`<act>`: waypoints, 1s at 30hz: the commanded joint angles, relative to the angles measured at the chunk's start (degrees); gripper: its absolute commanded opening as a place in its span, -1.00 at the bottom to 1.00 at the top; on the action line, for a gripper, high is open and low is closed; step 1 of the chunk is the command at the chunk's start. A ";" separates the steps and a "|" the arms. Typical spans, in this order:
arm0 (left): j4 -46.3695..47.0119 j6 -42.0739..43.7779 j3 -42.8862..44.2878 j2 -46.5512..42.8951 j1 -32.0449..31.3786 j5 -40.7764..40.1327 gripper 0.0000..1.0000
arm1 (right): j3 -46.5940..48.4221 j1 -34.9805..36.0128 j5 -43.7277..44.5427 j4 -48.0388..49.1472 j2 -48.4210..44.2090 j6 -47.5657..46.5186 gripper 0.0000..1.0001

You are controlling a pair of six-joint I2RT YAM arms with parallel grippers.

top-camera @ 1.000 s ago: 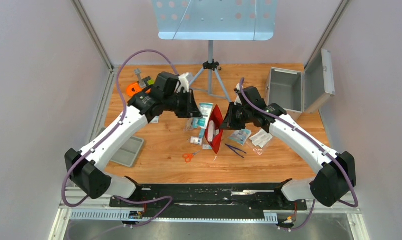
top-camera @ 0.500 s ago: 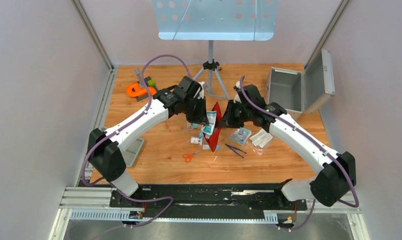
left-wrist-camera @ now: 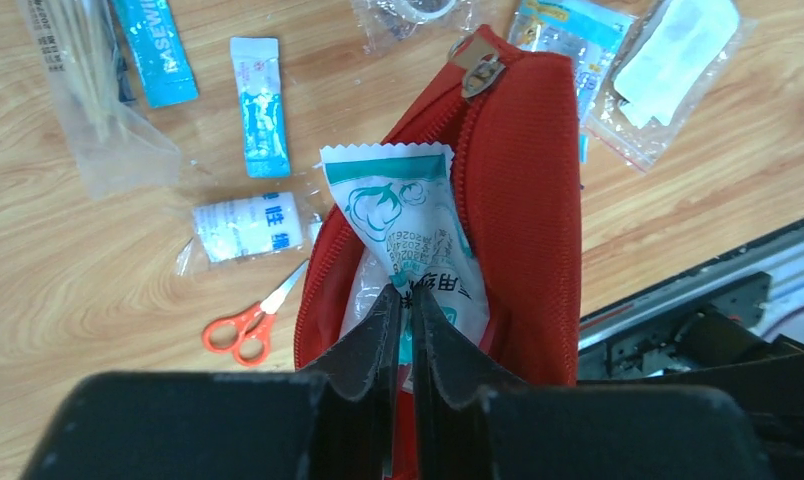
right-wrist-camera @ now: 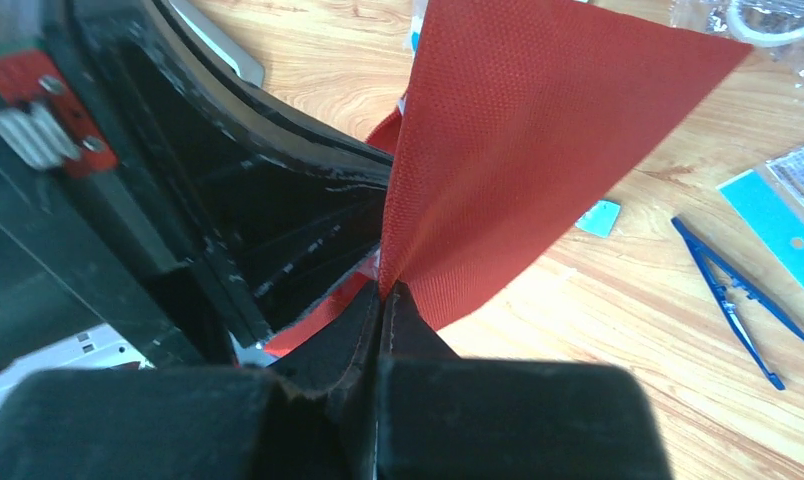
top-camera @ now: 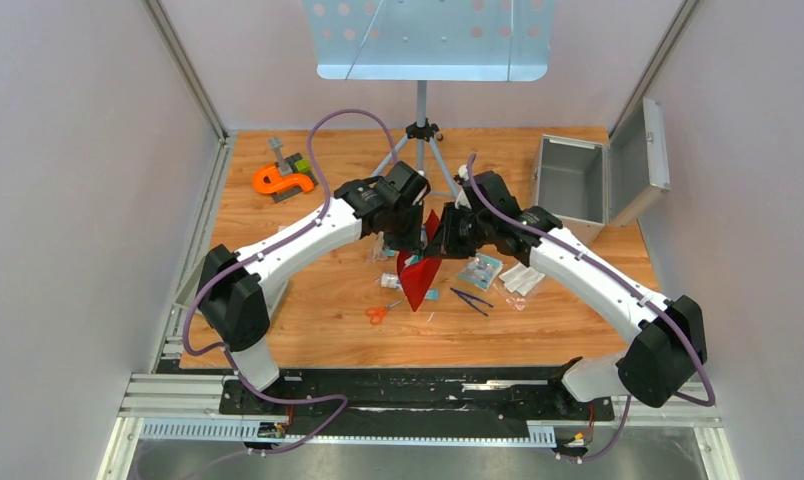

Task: Organize the medicine kit
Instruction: Place the medical item at the medicine pouch.

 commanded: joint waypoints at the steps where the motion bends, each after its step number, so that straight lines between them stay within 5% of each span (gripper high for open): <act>1: -2.07 -0.19 1.83 0.66 -1.50 -6.73 -0.71 | 1.89 0.57 -2.41 5.76 -0.42 1.93 -1.00; 13: -6.73 2.33 -0.95 -0.72 -1.98 -18.24 -0.72 | -6.70 0.49 0.72 6.85 -3.81 2.43 -1.00; 24: -4.53 2.63 -4.86 -1.76 -2.07 -13.95 -0.69 | -12.91 0.49 -2.03 16.21 -2.94 3.04 -1.00; 30: 1.70 3.91 -7.41 -7.08 -2.14 -4.14 -0.68 | -12.76 0.49 -2.86 16.73 -2.58 3.17 -1.00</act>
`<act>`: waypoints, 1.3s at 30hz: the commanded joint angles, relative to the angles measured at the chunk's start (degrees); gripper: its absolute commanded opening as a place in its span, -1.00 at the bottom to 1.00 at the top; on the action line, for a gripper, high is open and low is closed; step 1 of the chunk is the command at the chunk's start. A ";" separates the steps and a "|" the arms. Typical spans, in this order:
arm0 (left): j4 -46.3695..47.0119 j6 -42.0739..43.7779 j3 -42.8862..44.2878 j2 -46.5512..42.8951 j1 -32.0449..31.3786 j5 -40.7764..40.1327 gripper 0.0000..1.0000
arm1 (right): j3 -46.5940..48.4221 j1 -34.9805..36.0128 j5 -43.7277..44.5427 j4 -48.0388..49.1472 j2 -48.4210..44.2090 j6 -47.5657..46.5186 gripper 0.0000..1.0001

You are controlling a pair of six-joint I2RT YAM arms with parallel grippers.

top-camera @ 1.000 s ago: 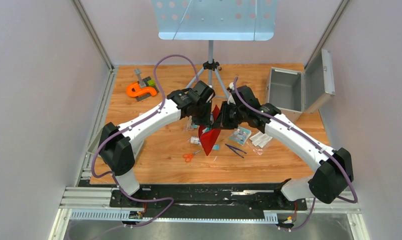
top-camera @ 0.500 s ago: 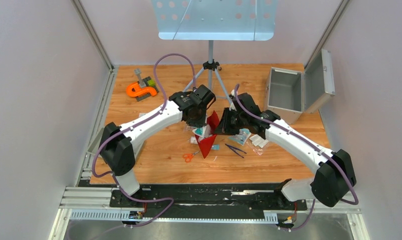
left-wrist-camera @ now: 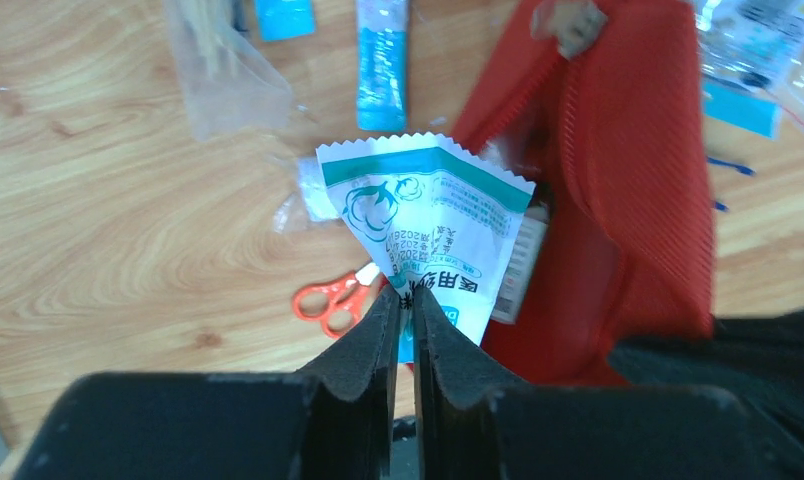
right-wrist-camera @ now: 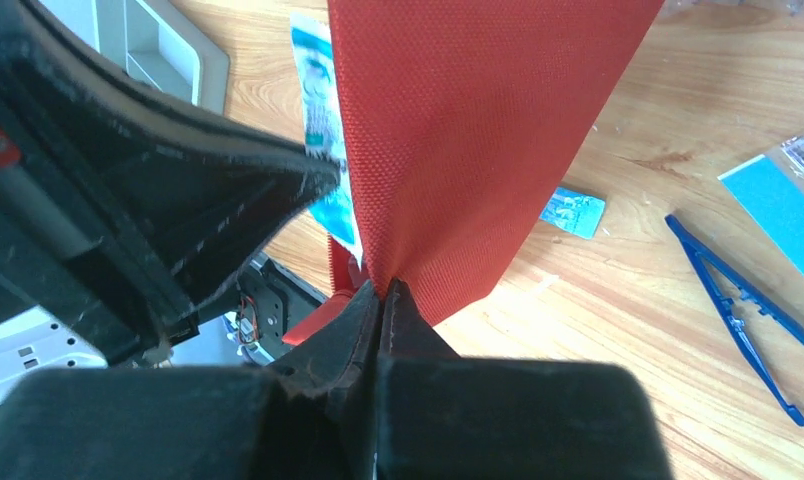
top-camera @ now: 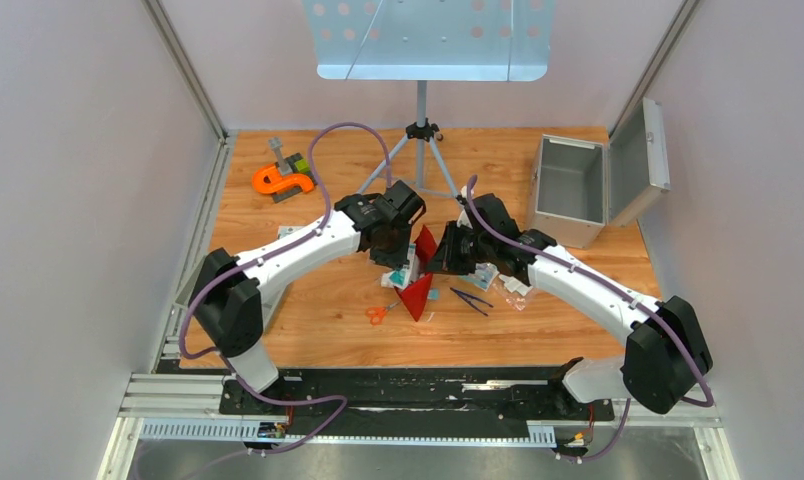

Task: Organize the medicine kit
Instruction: Place the medical item at the medicine pouch.

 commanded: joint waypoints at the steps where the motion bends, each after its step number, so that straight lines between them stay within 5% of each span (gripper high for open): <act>1: 5.44 1.18 -0.27 -5.98 -0.32 8.86 -0.67 | 0.64 0.34 -1.79 4.96 -0.61 0.95 -1.00; 15: 4.82 1.28 2.31 -0.82 -0.32 11.44 -0.65 | 1.70 0.34 -3.56 5.42 -1.66 1.31 -1.00; 22: 2.91 1.97 3.35 1.55 -0.52 9.30 -0.22 | 1.63 0.30 -3.99 5.57 -1.93 1.46 -1.00; 30: 0.92 1.82 4.58 -5.36 -0.52 10.42 0.16 | 0.99 0.34 -3.99 5.57 -2.26 1.02 -1.00; 39: -1.23 1.76 4.20 -11.29 -0.52 8.51 0.26 | 0.23 -0.68 -8.87 7.08 -3.08 -2.74 -1.00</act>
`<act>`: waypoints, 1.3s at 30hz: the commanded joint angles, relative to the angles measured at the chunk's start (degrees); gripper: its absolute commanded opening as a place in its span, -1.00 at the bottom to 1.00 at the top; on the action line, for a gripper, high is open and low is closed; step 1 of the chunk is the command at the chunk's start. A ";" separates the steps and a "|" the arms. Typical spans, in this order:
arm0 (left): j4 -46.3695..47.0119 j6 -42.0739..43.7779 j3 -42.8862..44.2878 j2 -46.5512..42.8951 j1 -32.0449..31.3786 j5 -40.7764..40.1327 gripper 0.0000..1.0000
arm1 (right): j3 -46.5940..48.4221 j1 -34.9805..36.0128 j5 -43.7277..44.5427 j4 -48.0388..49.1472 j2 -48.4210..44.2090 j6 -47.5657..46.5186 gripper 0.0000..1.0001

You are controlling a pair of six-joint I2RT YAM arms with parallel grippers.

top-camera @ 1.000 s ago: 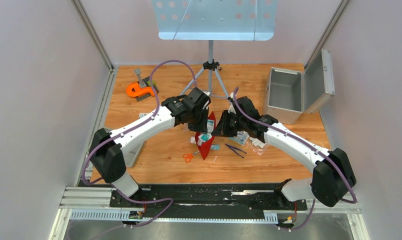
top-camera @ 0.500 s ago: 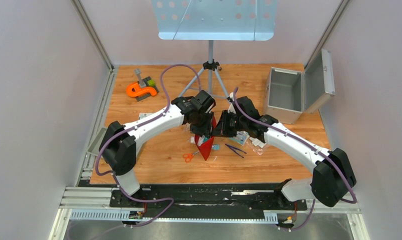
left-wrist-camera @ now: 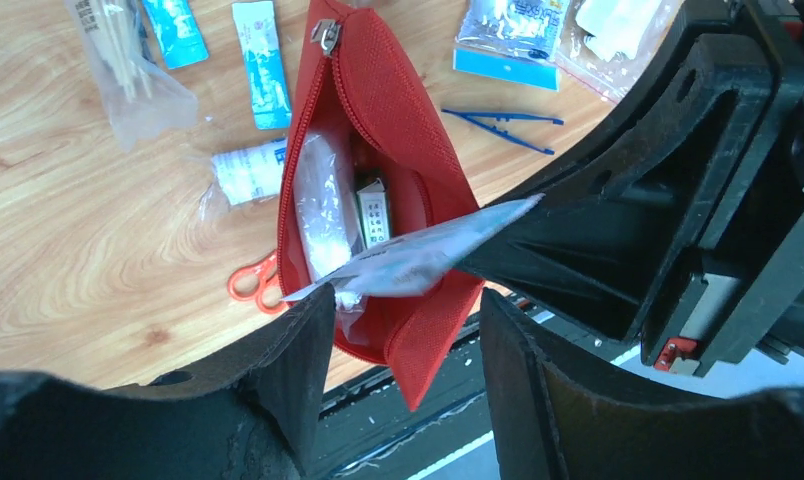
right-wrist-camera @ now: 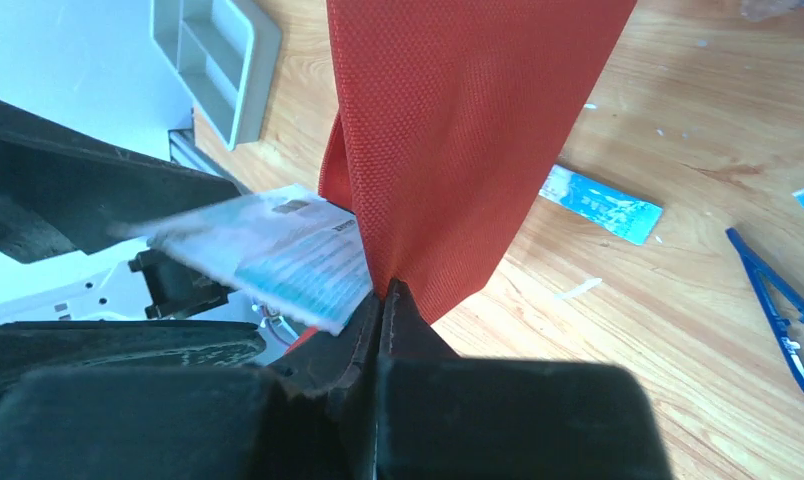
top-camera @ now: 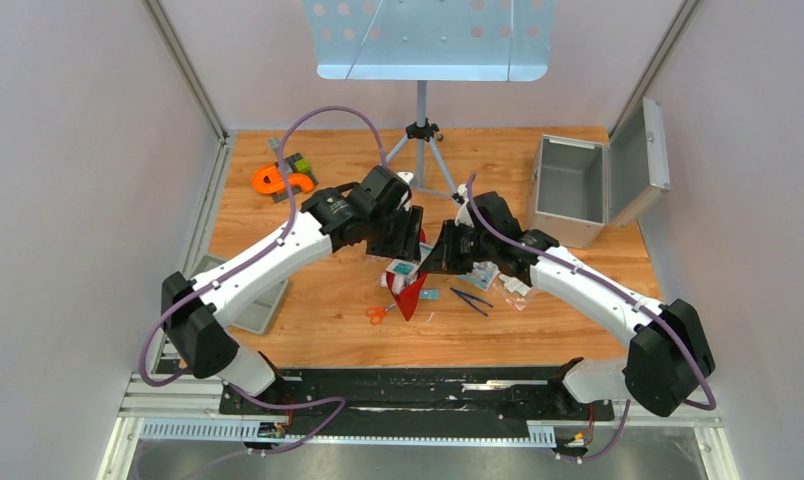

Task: Organize the medicine kit
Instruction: Place the medical item at the medicine pouch.

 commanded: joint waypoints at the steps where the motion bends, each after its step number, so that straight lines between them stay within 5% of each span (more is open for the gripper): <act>1: -0.81 0.38 0.73 -2.53 -0.26 -2.93 0.28 | 0.24 -0.79 -5.35 5.12 -2.52 -2.66 -1.00; 13: -0.17 2.37 -0.97 -3.58 -0.26 -11.56 0.36 | -0.54 -1.31 -8.98 7.13 -2.53 -2.03 -1.00; 26: 12.42 16.05 -7.76 -6.44 -0.13 -1.59 0.35 | -0.62 -1.31 -9.42 7.37 -2.77 -1.58 -1.00; 39: 13.94 16.08 -10.15 -10.69 2.99 6.40 -0.25 | -0.80 -1.32 -9.14 7.37 -2.30 -1.18 -1.00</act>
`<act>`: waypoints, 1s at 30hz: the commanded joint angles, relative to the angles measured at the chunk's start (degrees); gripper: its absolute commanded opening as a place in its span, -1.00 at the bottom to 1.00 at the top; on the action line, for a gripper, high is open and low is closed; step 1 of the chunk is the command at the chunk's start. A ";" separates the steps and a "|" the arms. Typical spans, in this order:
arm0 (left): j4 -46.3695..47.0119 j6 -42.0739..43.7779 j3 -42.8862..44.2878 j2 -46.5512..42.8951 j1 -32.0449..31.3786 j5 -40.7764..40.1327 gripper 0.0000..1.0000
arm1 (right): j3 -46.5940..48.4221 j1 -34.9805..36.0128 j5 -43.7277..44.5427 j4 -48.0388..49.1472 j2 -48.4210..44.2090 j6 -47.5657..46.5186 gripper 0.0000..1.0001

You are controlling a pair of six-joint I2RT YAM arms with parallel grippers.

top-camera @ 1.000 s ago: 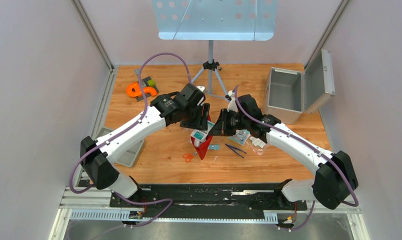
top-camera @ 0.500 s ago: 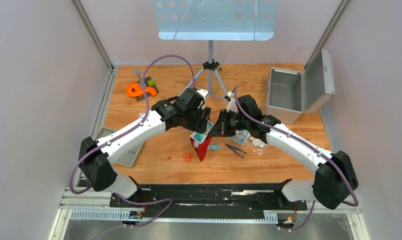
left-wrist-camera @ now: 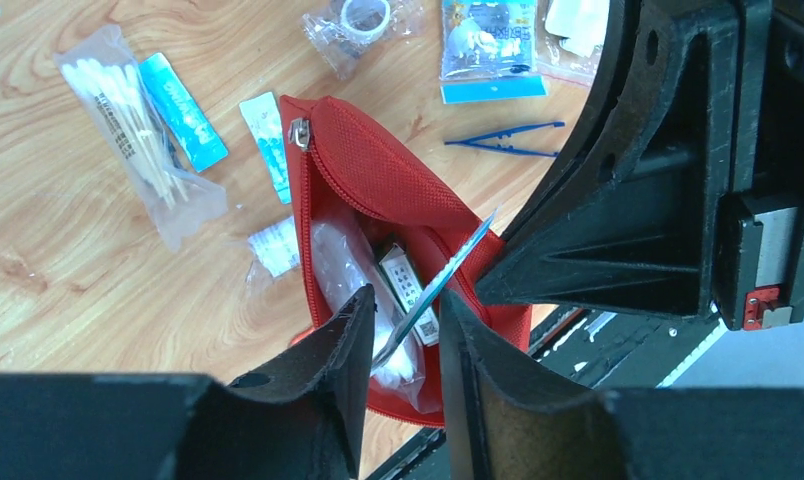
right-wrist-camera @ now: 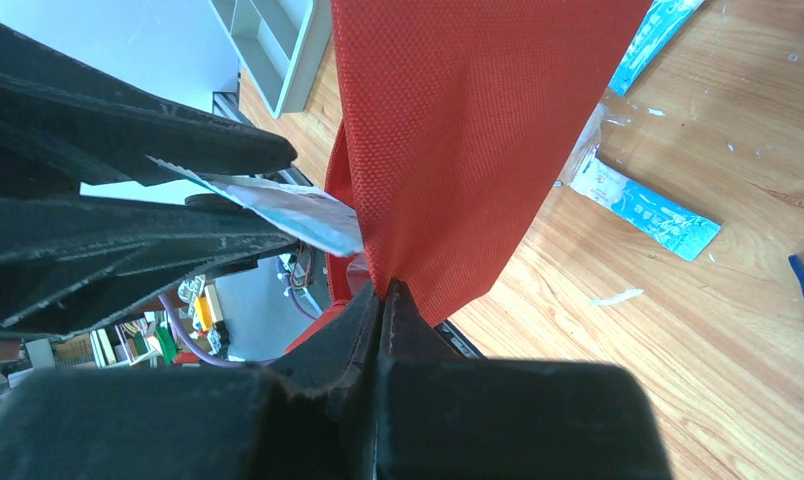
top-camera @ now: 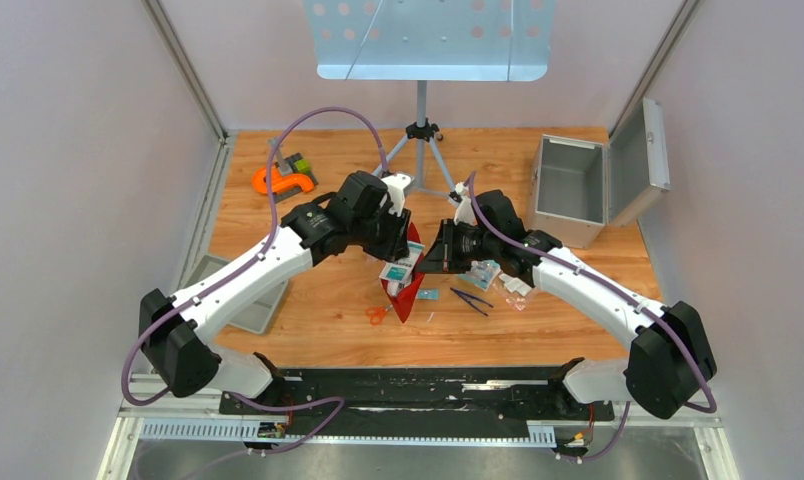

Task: Organize the medicine kit
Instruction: Place the medical item at the medicine pouch.

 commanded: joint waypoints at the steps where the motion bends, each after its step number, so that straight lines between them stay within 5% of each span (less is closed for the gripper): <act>1: 0.74 0.38 0.39 -2.51 0.43 1.41 -0.28 | 0.05 -0.13 -1.24 3.67 -1.31 0.60 -1.00; 13: -8.54 -5.72 7.95 1.58 0.83 -1.52 -1.00 | 0.67 -0.13 -0.85 3.59 -0.42 0.77 -1.00; 17: -16.58 -9.27 13.82 7.80 1.07 0.18 -1.00 | 0.99 -0.13 -0.96 3.59 -0.27 0.77 -1.00; 30: -15.76 -15.91 11.26 12.49 1.08 -0.30 -1.00 | 1.72 -0.13 -0.77 3.52 0.07 1.14 -1.00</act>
